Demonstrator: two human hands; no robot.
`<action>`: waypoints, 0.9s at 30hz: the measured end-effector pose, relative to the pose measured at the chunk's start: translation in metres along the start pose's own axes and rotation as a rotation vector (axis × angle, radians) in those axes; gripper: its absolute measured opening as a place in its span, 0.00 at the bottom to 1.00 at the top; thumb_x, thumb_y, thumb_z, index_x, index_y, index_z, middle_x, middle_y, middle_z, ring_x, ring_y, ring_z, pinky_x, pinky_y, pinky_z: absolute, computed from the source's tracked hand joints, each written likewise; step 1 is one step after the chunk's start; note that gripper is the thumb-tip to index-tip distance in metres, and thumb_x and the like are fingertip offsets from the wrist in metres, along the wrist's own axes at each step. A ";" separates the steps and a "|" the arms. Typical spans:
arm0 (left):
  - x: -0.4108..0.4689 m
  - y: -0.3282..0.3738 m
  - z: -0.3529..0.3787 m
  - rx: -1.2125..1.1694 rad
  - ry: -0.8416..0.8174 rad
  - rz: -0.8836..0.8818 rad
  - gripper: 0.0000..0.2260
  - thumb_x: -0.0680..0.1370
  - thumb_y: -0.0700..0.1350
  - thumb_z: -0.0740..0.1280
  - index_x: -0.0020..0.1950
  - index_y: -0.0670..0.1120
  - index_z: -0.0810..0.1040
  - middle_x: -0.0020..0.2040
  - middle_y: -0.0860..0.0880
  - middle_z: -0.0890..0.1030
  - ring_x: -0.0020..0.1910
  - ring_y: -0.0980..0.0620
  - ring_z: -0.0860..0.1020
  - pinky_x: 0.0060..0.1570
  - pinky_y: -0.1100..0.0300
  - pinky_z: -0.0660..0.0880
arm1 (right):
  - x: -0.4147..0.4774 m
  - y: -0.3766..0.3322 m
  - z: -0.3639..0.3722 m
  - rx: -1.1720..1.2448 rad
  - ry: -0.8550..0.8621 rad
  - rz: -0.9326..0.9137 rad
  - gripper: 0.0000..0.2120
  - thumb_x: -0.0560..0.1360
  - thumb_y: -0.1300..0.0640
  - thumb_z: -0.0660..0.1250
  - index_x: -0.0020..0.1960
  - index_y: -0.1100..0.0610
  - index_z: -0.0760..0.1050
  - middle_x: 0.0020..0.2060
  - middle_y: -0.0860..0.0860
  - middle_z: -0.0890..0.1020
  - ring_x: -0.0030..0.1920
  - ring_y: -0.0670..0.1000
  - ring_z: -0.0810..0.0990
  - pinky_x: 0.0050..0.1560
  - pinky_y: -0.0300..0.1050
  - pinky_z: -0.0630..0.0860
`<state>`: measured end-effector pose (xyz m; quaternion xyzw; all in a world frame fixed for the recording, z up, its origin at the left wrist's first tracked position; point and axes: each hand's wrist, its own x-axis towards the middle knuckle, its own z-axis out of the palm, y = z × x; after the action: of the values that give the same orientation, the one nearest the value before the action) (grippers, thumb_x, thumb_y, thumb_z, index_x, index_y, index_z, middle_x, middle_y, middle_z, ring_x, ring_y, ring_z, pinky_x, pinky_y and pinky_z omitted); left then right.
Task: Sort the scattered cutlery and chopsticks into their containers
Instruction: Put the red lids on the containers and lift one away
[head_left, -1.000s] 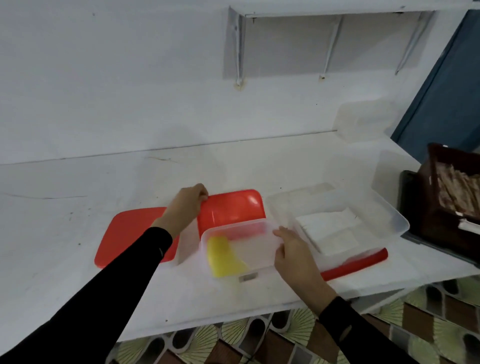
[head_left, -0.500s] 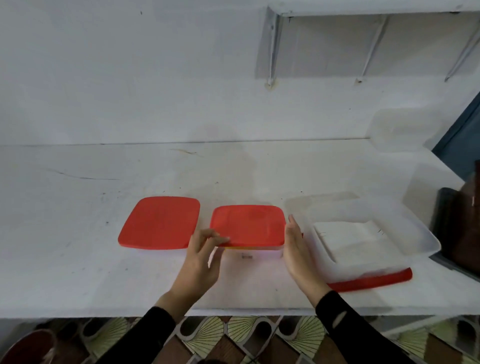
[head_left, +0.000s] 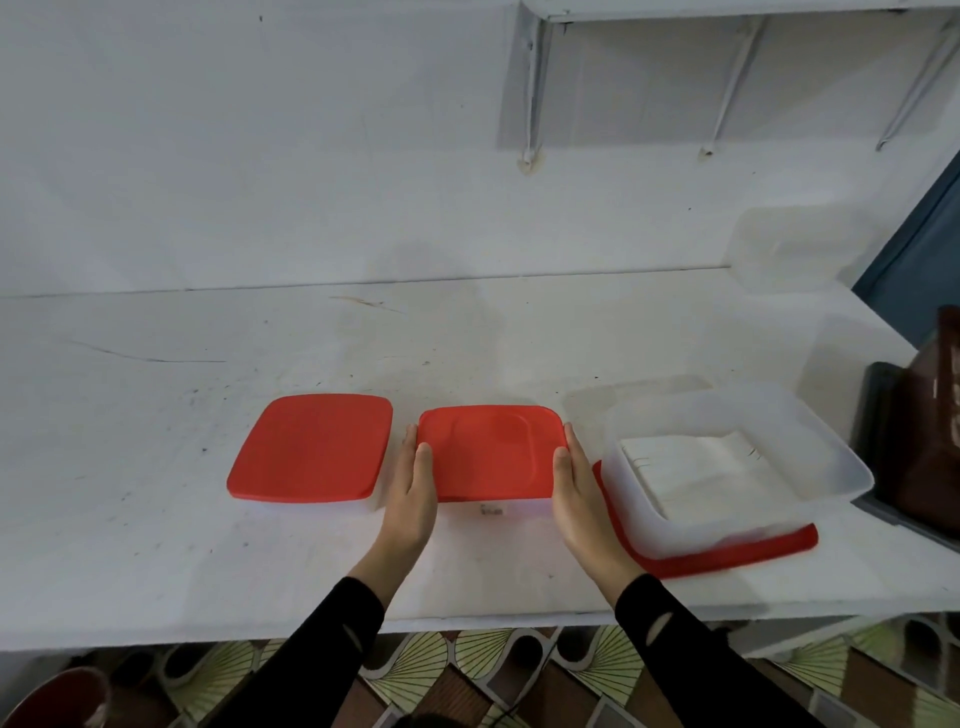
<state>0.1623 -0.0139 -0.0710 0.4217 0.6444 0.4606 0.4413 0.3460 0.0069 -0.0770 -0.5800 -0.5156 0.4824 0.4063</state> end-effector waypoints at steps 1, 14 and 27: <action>0.001 0.000 0.001 -0.005 0.007 0.001 0.23 0.85 0.54 0.49 0.80 0.52 0.54 0.78 0.57 0.57 0.76 0.59 0.55 0.74 0.62 0.52 | 0.000 0.002 0.000 0.002 0.002 0.005 0.24 0.85 0.49 0.48 0.80 0.49 0.52 0.77 0.43 0.58 0.73 0.37 0.55 0.71 0.33 0.52; 0.010 -0.010 0.005 -0.078 0.140 -0.004 0.21 0.84 0.48 0.56 0.77 0.49 0.62 0.71 0.57 0.67 0.70 0.59 0.65 0.68 0.63 0.61 | 0.013 0.007 0.002 0.037 0.094 0.033 0.22 0.84 0.60 0.51 0.78 0.56 0.59 0.70 0.46 0.68 0.68 0.43 0.68 0.65 0.33 0.62; 0.052 0.017 0.007 -0.118 0.163 -0.262 0.14 0.81 0.59 0.61 0.48 0.50 0.77 0.46 0.52 0.79 0.44 0.56 0.76 0.38 0.61 0.71 | 0.062 -0.013 0.005 -0.071 0.165 0.239 0.23 0.83 0.43 0.52 0.51 0.63 0.73 0.40 0.53 0.76 0.41 0.51 0.75 0.46 0.51 0.75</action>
<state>0.1584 0.0409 -0.0649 0.2688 0.6992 0.4690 0.4680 0.3387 0.0698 -0.0743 -0.6889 -0.4246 0.4595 0.3661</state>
